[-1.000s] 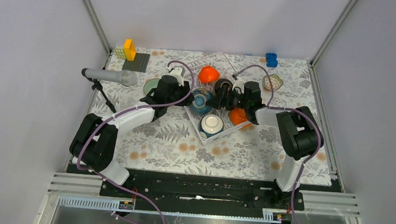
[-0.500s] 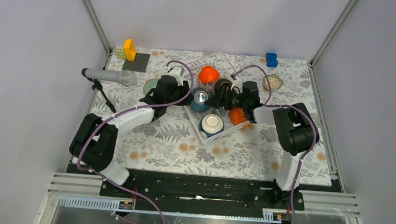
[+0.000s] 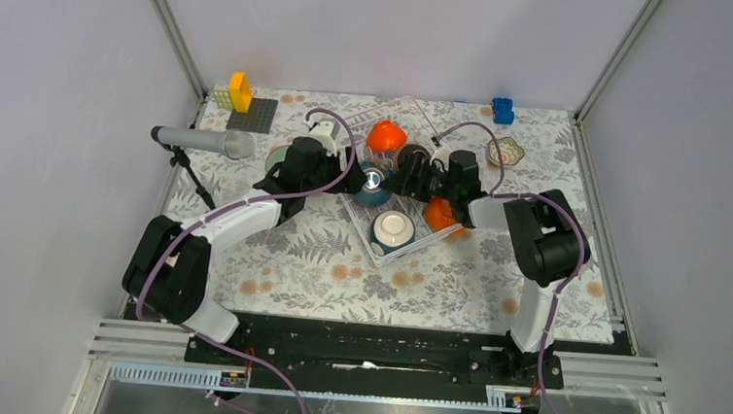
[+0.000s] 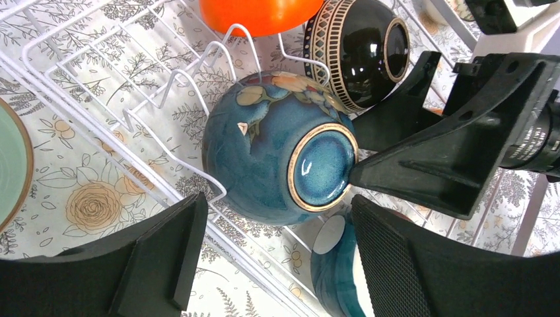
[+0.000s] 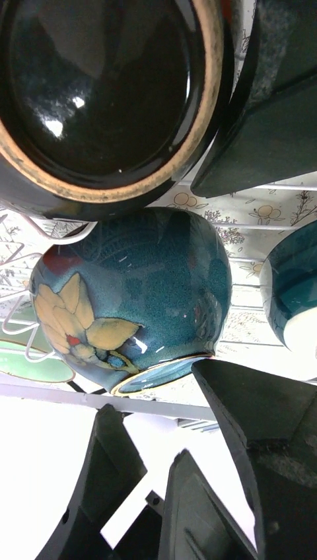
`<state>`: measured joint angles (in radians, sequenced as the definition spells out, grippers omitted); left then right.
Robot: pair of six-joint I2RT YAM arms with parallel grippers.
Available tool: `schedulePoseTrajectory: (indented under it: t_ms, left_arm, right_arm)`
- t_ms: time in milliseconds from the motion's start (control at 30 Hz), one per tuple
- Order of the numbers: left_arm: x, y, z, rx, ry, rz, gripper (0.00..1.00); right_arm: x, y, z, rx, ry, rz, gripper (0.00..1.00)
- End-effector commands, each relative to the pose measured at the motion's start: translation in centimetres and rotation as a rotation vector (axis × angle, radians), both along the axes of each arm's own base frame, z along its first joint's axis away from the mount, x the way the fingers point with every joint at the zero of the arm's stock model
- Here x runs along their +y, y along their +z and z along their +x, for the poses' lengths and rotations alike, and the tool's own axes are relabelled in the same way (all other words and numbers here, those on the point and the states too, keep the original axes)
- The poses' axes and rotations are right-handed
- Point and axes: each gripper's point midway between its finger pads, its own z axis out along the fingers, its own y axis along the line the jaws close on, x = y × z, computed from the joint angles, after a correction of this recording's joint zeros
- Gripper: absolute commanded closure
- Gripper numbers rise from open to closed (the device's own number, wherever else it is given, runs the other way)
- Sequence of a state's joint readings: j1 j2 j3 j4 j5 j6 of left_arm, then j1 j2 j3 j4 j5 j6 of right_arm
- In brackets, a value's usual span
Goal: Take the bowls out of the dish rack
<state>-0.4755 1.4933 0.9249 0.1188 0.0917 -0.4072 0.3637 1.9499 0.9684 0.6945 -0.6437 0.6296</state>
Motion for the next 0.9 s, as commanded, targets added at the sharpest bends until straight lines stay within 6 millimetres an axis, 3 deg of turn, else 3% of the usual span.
schedulePoseTrajectory:
  t_ms: [0, 267, 367, 467, 633, 867]
  left_arm:
    - [-0.8, 1.0, 1.2, -0.018, -0.024, -0.008, 0.19]
    - [-1.0, -1.1, 2.8, 0.013, -0.009, 0.031, 0.31]
    - [-0.5, -2.0, 3.3, 0.039, 0.015, 0.059, 0.31]
    - [0.5, -2.9, 3.5, 0.068, 0.046, 0.076, 0.40]
    - [1.3, -4.1, 3.2, 0.101, 0.051, 0.074, 0.56]
    - [1.4, -5.0, 2.9, 0.126, 0.040, 0.074, 0.61]
  right_arm:
    - [0.0, 2.9, 1.3, -0.084, -0.058, 0.072, 0.01]
    - [-0.3, 2.2, 1.3, -0.071, -0.091, 0.082, 0.00]
    - [0.2, 1.7, 1.3, -0.054, -0.081, 0.097, 0.00]
    - [0.5, 0.7, 1.6, -0.039, -0.091, 0.087, 0.00]
    - [0.7, 0.6, 1.8, -0.038, -0.103, 0.097, 0.00]
    - [1.5, 1.0, 1.4, -0.058, -0.061, 0.116, 0.00]
